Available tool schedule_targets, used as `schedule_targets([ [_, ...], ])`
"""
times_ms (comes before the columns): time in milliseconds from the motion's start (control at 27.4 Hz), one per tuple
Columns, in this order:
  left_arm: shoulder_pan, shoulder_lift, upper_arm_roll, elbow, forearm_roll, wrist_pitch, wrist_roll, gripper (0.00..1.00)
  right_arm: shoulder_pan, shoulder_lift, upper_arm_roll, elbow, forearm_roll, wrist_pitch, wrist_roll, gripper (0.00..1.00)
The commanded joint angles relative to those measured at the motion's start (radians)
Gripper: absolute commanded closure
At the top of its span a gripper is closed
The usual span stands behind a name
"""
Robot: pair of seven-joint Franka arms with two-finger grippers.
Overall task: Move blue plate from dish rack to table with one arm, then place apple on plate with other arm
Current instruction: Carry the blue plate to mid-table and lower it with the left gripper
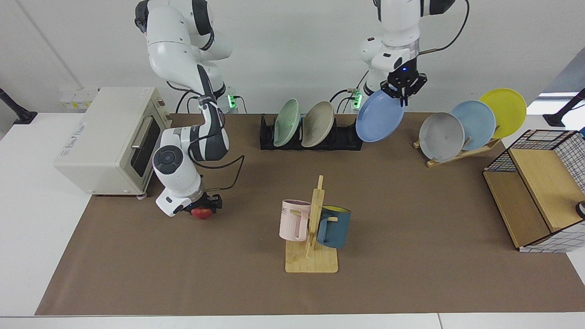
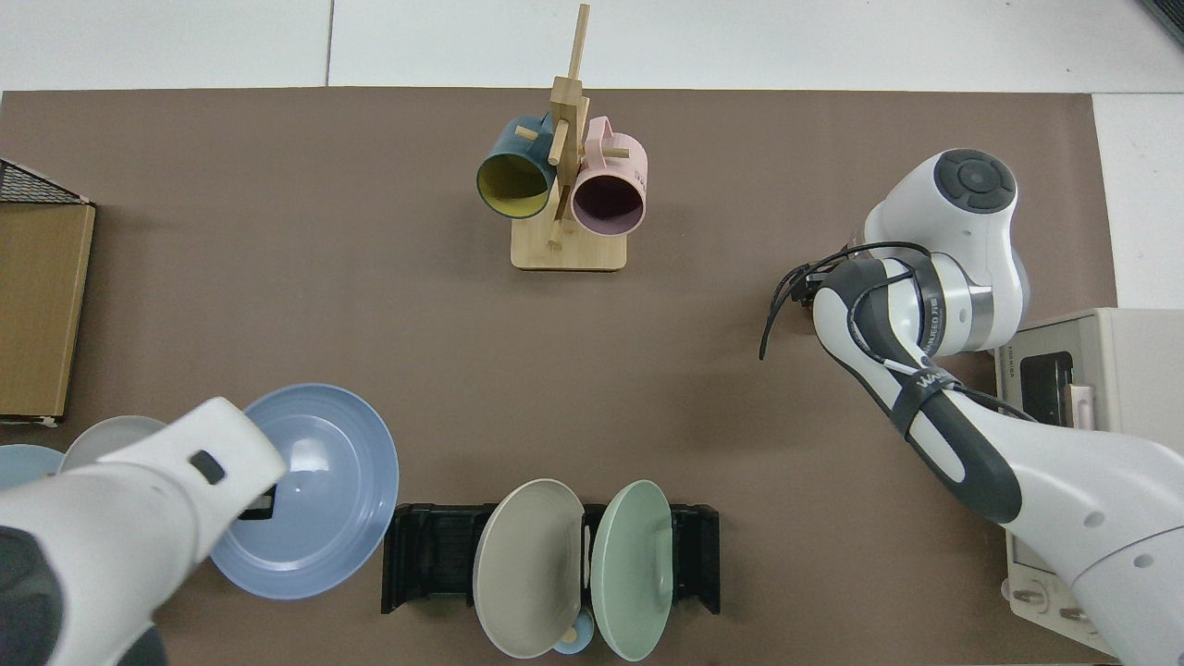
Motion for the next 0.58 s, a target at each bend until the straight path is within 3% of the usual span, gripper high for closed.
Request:
schedule_targets([
  [0,0.010,0.134,0.094,0.116,-0.085,0.024,0.037,1.00,-0.006,-0.007,0.004,-0.027,-0.003,0.024,0.026,1.00],
  [146,0.012,0.175,0.160,0.107,-0.208,0.135,0.063,1.00,-0.003,-0.007,0.004,-0.024,-0.002,0.023,0.026,1.00],
  [329,-0.011,0.301,0.156,0.103,-0.272,0.237,0.052,1.00,-0.003,-0.041,0.002,-0.013,-0.002,-0.008,0.024,1.00],
  [475,-0.016,0.320,0.153,0.075,-0.395,0.285,0.055,1.00,-0.002,-0.078,0.002,-0.004,-0.005,-0.035,0.024,1.00],
  [548,-0.046,0.350,0.141,0.055,-0.424,0.332,0.047,1.00,-0.006,-0.090,0.002,-0.001,-0.005,-0.042,0.023,1.00],
])
